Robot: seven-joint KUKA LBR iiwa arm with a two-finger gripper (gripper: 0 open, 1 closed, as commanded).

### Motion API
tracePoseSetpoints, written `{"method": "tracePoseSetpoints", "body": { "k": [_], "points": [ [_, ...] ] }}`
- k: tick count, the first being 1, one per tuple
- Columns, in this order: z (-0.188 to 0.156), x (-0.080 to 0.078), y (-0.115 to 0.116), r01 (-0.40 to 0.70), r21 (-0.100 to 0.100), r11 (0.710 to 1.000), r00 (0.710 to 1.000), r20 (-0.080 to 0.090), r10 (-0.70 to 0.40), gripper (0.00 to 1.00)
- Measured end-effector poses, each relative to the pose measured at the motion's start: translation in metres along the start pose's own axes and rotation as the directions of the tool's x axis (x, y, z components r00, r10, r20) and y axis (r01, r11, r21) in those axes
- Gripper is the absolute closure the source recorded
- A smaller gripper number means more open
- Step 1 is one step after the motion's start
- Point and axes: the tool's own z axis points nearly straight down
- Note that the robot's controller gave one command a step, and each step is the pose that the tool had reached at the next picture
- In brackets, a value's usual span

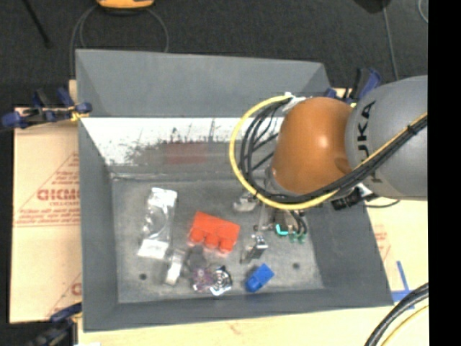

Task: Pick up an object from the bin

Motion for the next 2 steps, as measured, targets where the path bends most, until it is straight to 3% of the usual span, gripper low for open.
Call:
{"method": "tracePoseSetpoints", "body": {
  "k": [1,2],
  "points": [
    [0.096,-0.056,0.021,-0.016,-0.001,1.0,1.0,0.012,0.016,0.0],
    [0.078,-0.062,0.018,0.083,0.002,0.997,0.997,0.01,-0.083,0.0]
  ]
}}
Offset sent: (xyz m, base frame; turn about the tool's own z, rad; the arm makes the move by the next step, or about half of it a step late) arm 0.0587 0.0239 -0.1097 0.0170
